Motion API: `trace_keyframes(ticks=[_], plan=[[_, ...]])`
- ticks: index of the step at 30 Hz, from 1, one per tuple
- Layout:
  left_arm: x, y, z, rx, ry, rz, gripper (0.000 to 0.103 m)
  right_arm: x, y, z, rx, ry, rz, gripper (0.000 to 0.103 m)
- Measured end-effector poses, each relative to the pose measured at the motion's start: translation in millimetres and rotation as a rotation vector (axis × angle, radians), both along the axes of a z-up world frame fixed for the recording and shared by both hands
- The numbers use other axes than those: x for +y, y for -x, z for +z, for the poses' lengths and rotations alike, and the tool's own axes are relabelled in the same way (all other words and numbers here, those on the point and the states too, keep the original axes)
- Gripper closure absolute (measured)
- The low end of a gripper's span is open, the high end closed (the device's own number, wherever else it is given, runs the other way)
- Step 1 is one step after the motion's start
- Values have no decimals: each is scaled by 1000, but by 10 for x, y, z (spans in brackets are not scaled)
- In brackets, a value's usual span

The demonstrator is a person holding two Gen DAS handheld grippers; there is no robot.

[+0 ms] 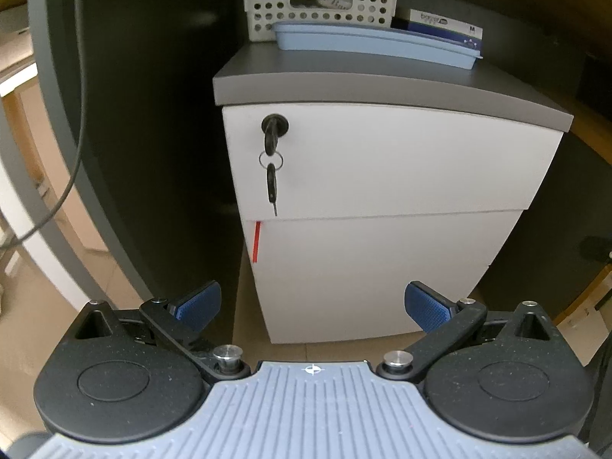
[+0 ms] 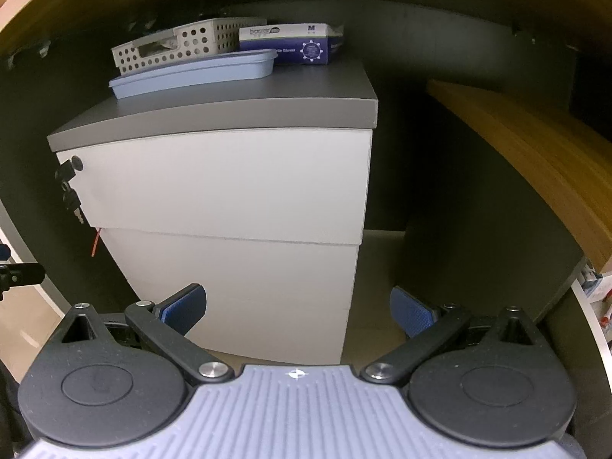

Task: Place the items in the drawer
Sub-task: 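Grasp the key of the top white drawer with the left gripper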

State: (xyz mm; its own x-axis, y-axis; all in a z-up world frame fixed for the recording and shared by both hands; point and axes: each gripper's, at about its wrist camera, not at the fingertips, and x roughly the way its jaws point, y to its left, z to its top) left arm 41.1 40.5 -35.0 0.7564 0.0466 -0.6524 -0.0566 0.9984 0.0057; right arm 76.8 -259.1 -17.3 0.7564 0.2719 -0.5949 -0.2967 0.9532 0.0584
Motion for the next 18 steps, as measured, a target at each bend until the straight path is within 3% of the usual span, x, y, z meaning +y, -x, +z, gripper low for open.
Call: trace_keyframes(ticks=[18], plan=[[305, -639, -60, -87, -30, -58, 0, -114, -642, -100, -36, -26, 34, 0]])
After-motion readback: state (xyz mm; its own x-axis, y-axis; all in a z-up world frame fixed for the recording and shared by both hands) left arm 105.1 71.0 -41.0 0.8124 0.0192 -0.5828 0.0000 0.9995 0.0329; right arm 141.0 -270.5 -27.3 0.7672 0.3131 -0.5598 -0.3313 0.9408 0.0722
